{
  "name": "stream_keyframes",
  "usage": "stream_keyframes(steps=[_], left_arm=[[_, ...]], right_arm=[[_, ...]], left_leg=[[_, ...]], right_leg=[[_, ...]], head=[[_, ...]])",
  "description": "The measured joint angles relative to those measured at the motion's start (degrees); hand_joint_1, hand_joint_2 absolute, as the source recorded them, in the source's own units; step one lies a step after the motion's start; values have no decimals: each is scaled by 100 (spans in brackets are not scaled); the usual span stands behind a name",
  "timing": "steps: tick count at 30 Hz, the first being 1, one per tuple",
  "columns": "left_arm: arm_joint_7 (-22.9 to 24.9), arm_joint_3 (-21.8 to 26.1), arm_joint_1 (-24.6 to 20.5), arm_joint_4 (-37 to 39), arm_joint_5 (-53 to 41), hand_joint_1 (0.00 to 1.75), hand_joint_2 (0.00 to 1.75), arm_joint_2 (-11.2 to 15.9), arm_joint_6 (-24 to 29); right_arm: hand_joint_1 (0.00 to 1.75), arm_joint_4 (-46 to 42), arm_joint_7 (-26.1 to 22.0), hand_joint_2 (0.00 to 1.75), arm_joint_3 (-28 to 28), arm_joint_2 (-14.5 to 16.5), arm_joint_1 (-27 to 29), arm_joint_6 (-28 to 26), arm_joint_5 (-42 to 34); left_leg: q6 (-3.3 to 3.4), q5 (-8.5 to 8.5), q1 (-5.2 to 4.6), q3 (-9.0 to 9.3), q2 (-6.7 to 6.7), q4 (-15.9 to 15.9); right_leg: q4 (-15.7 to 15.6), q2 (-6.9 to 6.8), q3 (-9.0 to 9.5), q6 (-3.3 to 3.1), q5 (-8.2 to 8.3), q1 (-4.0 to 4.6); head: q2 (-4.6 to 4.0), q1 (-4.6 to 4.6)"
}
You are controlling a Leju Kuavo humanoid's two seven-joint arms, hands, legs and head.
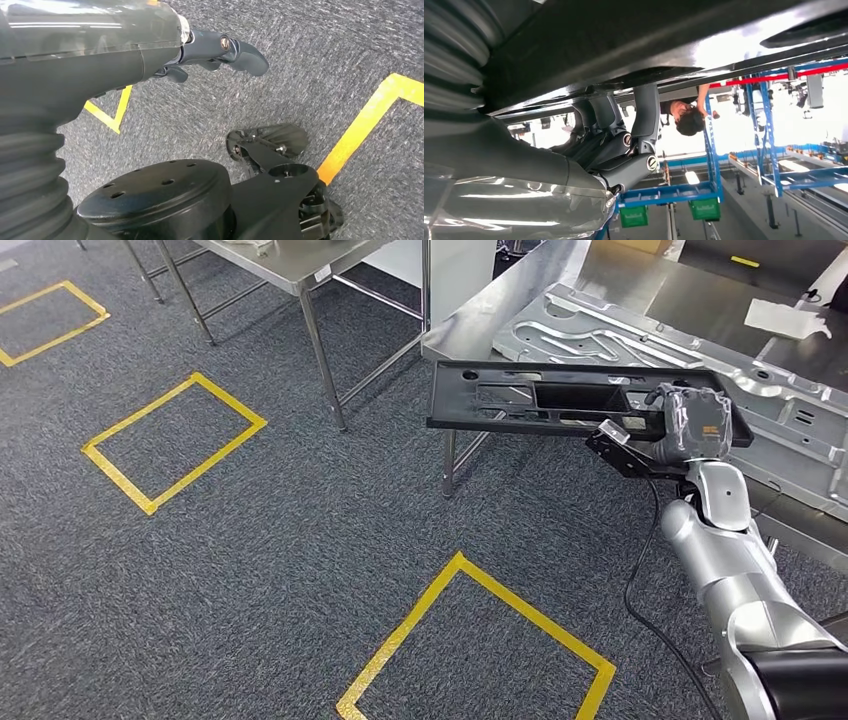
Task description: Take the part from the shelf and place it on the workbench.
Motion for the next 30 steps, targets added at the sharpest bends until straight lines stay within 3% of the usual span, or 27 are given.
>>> stream_keyframes(steps=[4,8,10,12,14,16,18,20,21,23,24,25,28,30], left_arm=[[-1,-66,-4,0,-109,0,175,-4,1],[56,-265,-55,0,-438,0,175,-27,22],[131,-424,-104,0,-614,0,175,-33,28],[205,-574,-158,0,-737,0,175,-34,34],[258,-694,-196,0,-812,0,175,-44,55],[288,-781,-214,1,-838,0,175,-57,86],[292,-836,-214,2,-831,0,175,-60,109],[267,-859,-176,2,-815,0,175,-58,114],[252,-862,-146,2,-805,0,175,-57,107],[233,-863,-102,5,-783,0,175,-46,92],[228,-864,-94,13,-774,0,175,-30,83],[220,-864,-97,22,-766,0,175,-8,78],[202,-866,-117,39,-728,0,175,19,65],[195,-865,-142,38,-701,0,175,12,70]], right_arm=[[175,37,-15,175,4,-142,1,13,-147],[175,-146,116,175,-84,-474,263,57,-294],[175,-466,264,175,-235,-662,623,133,-315],[175,-845,360,175,-420,-828,1022,248,-302],[175,-1169,371,175,-579,-960,1315,397,-259],[175,-1384,351,175,-687,-1049,1434,527,-203],[175,-1523,338,175,-766,-1101,1495,584,-146],[175,-1640,362,175,-811,-1113,1616,585,-58],[175,-1700,383,175,-817,-1106,1691,576,4],[175,-1815,432,175,-817,-1068,1846,558,118],[175,-1860,452,175,-818,-1038,1906,549,157],[175,-1897,469,175,-818,-1002,1960,542,180],[175,-1996,444,175,-822,-966,1998,536,186],[175,-2021,352,175,-823,-993,1925,526,153]], left_leg=[[2,-1,-2,1,0,4],[30,-24,-5,-2,-19,38],[83,-51,-10,-18,-39,67],[180,-50,-25,-1,-25,-42],[282,14,-21,141,8,-260],[319,87,-16,296,48,-400],[305,81,-17,359,83,-428],[248,20,21,428,91,-426],[200,-27,58,479,84,-420],[71,-155,138,579,63,-381],[-4,-225,171,609,57,-334],[-69,-295,180,615,49,-299],[-193,-396,204,617,46,-181],[-197,-331,224,387,45,322]], right_leg=[[-3,0,1,0,0,0],[-27,-14,21,20,3,-29],[-65,-24,40,64,16,-61],[-68,-27,78,137,97,-57],[-45,-27,72,177,148,-67],[197,-17,-108,167,2,-67],[800,-7,-477,203,-242,-65],[1155,-9,-745,271,-261,-110],[1020,-17,-724,319,-107,-154],[378,-41,-477,467,292,-260],[116,-52,-387,494,356,-265],[20,-48,-353,438,350,-259],[193,-11,-384,96,133,-189],[240,-2,-305,-13,12,-143]], head=[[-1,0],[-1,0],[-1,0],[-1,1],[0,2],[0,0],[-1,0],[-1,1],[-1,1],[-1,1],[-1,3],[-1,2],[1,-19],[1,-42]])
